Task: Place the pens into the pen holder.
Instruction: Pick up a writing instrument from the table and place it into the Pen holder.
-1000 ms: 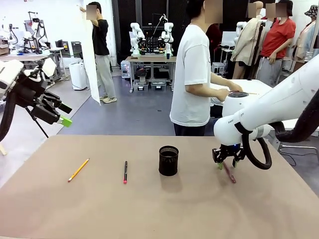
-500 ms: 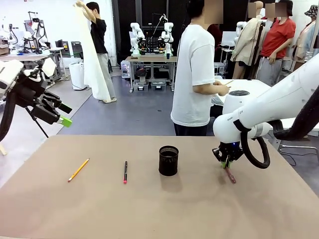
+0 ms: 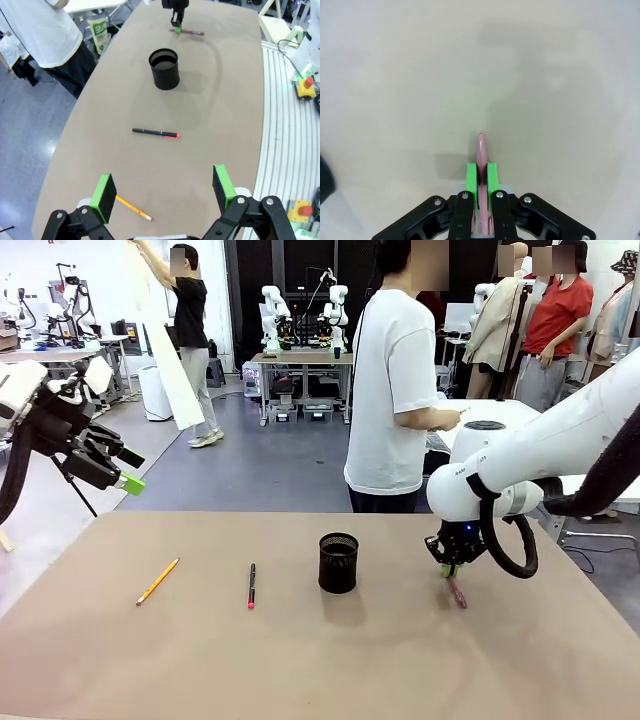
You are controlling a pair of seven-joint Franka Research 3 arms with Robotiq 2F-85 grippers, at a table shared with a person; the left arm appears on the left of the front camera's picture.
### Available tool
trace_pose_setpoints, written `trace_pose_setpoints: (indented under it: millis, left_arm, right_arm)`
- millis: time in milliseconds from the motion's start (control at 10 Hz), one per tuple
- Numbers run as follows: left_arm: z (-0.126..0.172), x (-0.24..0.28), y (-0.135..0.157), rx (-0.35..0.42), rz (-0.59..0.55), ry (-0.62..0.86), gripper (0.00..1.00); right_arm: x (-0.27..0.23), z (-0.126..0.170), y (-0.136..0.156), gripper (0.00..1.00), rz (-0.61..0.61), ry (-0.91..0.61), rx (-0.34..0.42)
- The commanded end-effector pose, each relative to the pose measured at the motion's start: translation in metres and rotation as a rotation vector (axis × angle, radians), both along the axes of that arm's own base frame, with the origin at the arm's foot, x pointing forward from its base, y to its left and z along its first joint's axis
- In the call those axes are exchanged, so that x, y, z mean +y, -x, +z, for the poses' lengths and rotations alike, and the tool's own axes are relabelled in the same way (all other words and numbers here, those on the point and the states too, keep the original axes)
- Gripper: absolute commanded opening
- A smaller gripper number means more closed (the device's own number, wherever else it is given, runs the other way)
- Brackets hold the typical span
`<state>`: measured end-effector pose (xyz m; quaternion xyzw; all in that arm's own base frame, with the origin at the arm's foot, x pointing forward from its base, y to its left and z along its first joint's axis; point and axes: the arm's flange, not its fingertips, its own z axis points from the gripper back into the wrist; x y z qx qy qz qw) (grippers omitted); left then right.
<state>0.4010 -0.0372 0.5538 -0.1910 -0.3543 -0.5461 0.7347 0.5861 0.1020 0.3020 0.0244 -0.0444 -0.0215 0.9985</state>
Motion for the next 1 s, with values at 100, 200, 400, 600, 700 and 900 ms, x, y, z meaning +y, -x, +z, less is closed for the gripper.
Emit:
trace_pose_setpoints:
  millis: [100,200,400,600,700,900]
  left_arm:
    - [0.001,0.000,-0.001,-0.004,-0.008,0.016,1.00]
    - [0.001,0.000,-0.001,-0.004,-0.008,0.016,1.00]
    - [0.001,0.000,-0.001,-0.004,-0.008,0.016,1.00]
    - [0.001,0.000,-0.001,-0.004,-0.008,0.016,1.00]
    - [0.001,0.000,-0.001,-0.004,-0.008,0.016,1.00]
    - [0.001,0.000,-0.001,-0.004,-0.008,0.016,1.00]
  right_arm:
    - [-0.010,0.048,0.003,0.00,-0.018,-0.312,-0.054]
    - [-0.008,0.068,0.006,0.00,-0.001,-0.364,-0.069]
    - [0.020,0.110,0.021,0.00,0.189,-0.481,-0.213]
    - [0.052,0.149,0.039,0.00,0.307,-0.538,-0.626]
    - [0.067,0.169,0.044,0.00,0.274,-0.622,-0.833]
    - [0.080,0.185,0.044,0.00,0.358,-0.727,-1.012]
